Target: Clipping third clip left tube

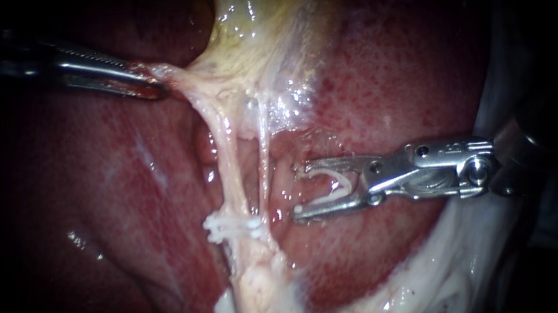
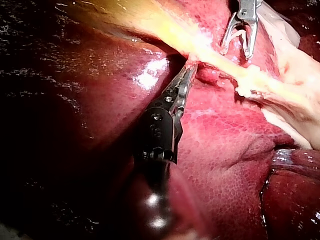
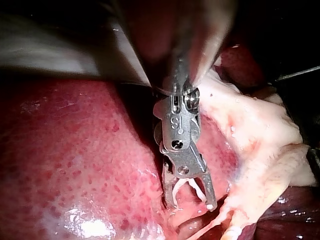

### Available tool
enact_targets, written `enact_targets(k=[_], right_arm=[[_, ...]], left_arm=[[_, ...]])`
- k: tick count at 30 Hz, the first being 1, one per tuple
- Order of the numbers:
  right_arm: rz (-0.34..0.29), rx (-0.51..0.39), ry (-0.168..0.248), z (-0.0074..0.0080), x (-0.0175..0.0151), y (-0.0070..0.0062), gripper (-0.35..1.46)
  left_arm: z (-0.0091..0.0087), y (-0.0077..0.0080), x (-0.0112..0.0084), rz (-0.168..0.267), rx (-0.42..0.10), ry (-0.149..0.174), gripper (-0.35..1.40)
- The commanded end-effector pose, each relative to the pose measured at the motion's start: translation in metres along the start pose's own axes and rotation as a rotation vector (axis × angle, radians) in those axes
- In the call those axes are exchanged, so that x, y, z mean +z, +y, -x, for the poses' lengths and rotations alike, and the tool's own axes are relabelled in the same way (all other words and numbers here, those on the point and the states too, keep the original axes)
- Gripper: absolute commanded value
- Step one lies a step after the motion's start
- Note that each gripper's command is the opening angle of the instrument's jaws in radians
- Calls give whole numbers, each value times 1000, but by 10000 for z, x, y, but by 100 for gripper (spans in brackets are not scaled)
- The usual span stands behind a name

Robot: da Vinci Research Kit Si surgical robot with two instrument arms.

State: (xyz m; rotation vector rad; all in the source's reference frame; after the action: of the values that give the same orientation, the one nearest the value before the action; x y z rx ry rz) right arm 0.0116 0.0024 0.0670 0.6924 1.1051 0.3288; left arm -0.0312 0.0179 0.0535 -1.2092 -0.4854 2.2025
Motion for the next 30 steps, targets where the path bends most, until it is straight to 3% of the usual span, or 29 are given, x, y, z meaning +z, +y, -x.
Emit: enact_targets(k=[1, 10, 22, 27, 30], right_arm=[[-1, 0, 0, 0, 0, 0, 45], [-6, 3, 7, -9, -4, -7, 46], [-29, 29, 60, -64, -15, -42, 46], [-28, 36, 78, -82, -11, -48, 46], [-25, 36, 78, -85, -2, -47, 48]], left_arm=[[0, 0, 0, 1, 0, 0, -35], [-2, -1, -4, -3, -1, 0, -35], [-7, -6, -19, -16, 3, 10, -35], [-11, -9, -27, -19, 3, 15, -35], [-12, -9, -28, -19, 1, 18, -35]])
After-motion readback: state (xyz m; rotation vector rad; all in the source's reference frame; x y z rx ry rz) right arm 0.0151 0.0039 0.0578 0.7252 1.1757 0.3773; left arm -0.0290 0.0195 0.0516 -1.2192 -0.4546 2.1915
